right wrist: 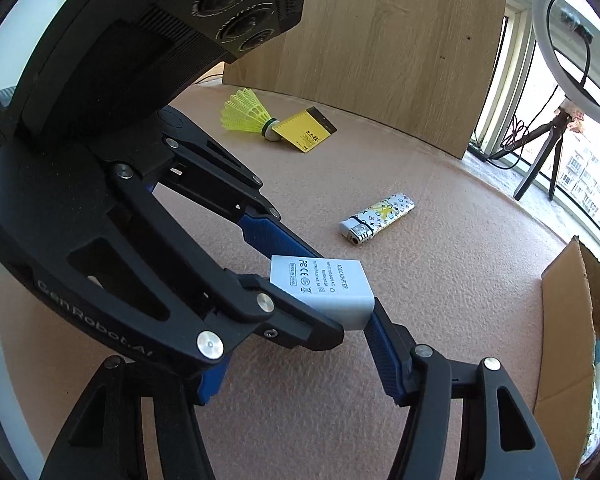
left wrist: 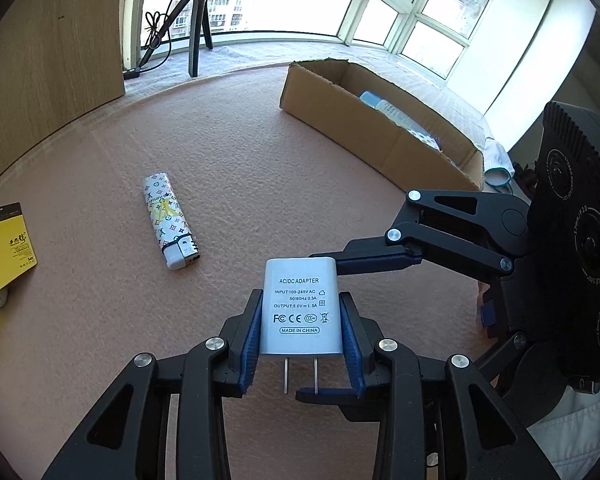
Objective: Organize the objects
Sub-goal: 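Carry the charger plug into the cardboard box and open both tools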
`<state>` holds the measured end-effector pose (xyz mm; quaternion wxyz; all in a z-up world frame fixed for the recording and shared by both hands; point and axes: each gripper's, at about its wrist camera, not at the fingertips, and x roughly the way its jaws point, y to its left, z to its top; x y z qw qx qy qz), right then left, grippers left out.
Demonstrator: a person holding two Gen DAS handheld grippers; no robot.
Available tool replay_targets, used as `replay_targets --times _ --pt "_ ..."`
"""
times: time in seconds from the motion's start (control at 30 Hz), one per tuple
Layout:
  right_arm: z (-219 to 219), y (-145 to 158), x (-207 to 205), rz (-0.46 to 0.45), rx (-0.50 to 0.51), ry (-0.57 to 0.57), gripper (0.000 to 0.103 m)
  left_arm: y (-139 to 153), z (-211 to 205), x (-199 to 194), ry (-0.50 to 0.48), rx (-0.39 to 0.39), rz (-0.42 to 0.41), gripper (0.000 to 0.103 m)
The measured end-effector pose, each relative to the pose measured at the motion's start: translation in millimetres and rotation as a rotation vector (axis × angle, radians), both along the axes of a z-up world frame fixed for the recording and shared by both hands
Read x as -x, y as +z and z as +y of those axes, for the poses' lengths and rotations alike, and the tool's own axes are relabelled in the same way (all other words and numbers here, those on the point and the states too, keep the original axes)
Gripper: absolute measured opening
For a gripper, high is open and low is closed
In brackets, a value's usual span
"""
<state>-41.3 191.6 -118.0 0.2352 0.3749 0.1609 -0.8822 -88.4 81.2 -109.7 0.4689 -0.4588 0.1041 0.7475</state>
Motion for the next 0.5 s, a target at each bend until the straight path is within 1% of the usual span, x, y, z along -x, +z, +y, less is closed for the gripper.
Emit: replay_targets --times 0.07,0.2,0.33,0.5 --pt "-0.7 5.2 -1.3 0.027 -0.011 0.001 0.058 7.2 2.0 -4.5 0.004 0.012 0.027 0.038" --pt "0.3 26.8 -7.0 0.076 0.010 0.003 0.058 31.2 6.7 -15.7 0.016 0.039 0.091 0.041" --pt "1.8 48.5 -14.3 0.124 0.007 0.024 0.058 56.1 7.3 -23.9 0.042 0.039 0.122 0.042" --pt "13.9 72.9 -23.0 0.171 0.044 0.025 0.058 89.6 19.1 -34.8 0.051 0.048 0.165 0.042"
